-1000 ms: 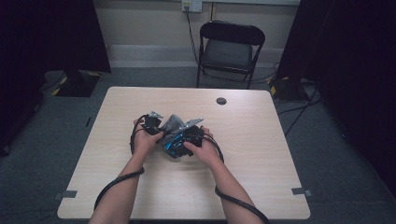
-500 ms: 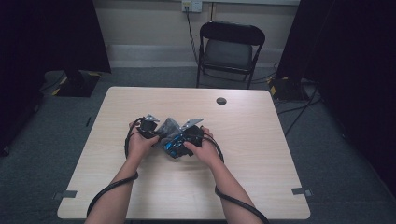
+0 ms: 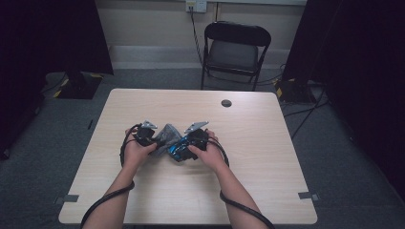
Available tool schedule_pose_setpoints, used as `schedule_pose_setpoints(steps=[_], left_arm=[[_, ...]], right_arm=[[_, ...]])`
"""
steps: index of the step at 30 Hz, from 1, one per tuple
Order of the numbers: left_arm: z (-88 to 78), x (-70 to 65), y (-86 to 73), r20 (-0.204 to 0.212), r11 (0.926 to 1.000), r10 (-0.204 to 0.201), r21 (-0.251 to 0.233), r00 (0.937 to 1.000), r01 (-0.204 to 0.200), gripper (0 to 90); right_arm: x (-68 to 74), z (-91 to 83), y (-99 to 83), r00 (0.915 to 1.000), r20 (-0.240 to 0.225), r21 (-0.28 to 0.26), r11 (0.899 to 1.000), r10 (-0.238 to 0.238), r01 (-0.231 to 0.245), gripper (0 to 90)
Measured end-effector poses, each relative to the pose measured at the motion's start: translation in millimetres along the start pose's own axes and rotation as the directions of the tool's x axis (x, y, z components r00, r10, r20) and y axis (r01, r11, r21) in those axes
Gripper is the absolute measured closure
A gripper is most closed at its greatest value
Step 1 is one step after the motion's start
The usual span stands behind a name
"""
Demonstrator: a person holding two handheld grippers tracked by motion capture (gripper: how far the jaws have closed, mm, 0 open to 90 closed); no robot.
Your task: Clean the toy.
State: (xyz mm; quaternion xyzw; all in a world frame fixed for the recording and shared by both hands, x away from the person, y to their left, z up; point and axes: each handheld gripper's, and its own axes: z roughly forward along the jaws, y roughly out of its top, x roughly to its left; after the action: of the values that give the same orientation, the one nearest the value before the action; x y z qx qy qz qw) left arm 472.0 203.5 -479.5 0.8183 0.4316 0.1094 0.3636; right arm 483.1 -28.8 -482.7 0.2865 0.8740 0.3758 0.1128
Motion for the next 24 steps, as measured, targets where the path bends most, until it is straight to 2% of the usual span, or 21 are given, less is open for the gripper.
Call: schedule_pose_setpoints(steps=[9,24], left_arm=[[-9.6,-4.0,-7.9,0.001,1.0000,0.005,0.005,1.0000,-0.005,79.1],[-28.6,-7.0,-22.8,0.009,0.9998,-0.012,0.015,0.9999,0.012,79.4]], right_arm=[[0.2,-0.1,-0.5,1.0000,0.001,-0.004,1.000,0.001,-0.001,0.0],[-0.7,-0.1,-1.1,1.0000,0.001,-0.009,1.000,-0.004,0.004,0.0]])
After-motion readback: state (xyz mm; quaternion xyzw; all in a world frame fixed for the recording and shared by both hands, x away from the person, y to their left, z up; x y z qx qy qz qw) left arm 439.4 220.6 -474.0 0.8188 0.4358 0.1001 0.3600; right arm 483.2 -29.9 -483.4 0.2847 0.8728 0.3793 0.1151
